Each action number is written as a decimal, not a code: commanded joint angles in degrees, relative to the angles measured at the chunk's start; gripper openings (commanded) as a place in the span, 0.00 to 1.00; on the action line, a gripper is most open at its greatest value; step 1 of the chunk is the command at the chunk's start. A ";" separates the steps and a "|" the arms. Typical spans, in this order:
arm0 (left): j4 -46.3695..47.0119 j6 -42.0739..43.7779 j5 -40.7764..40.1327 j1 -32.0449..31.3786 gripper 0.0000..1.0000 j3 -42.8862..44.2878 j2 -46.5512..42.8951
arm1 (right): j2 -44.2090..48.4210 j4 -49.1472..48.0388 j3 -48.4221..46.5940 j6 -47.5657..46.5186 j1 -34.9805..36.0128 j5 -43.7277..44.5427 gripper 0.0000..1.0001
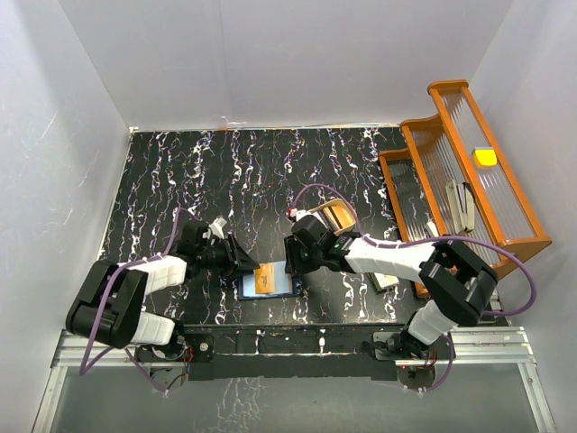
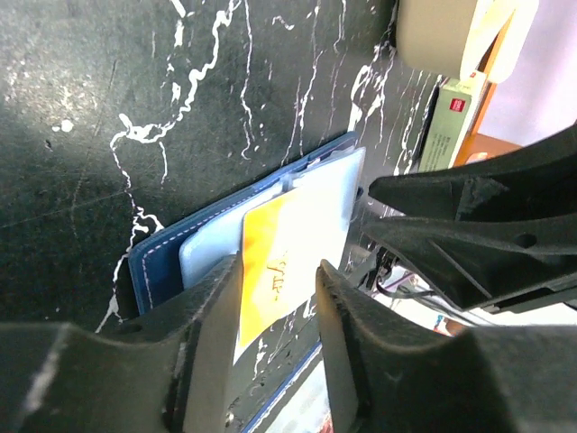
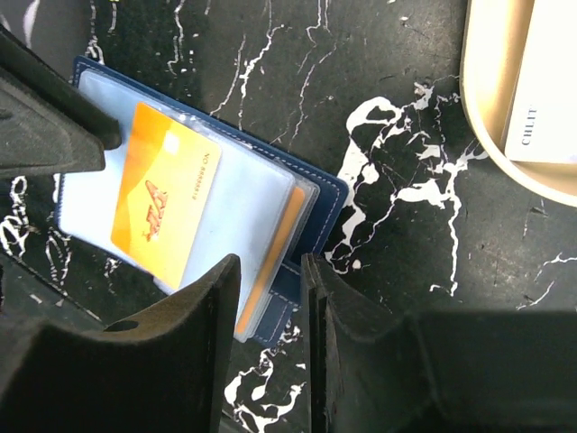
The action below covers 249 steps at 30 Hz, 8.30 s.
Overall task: Put the credit cards into the card holder
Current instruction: Insert the credit card into the card holder, then pick up the credit card from the storage box.
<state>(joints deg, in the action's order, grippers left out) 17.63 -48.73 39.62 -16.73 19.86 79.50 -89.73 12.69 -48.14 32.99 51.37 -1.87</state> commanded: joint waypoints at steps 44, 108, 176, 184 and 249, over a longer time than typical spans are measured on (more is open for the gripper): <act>5.60 -13.28 -2.44 -6.09 0.49 -1.49 -4.76 | -3.35 3.02 -0.27 5.01 3.58 7.24 0.22; -2.98 -15.63 -8.00 -9.55 0.56 0.89 -7.87 | -5.60 -1.95 0.62 7.96 4.63 6.48 0.20; -46.95 14.37 -30.15 -9.37 0.99 21.89 -27.47 | -10.93 5.23 -19.01 -16.24 -23.16 0.86 0.73; -45.75 13.41 -29.10 -9.37 0.99 20.72 -26.96 | -7.75 4.78 -17.79 -16.11 -23.25 0.22 0.63; -41.61 10.41 -27.38 -9.33 0.98 16.32 -20.39 | -4.40 14.29 -21.18 -19.83 -23.19 11.86 0.00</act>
<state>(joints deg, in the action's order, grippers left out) -23.33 -36.60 12.73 -26.00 37.36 57.60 -96.88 23.11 -66.28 12.03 27.97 8.05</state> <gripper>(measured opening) 0.984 0.034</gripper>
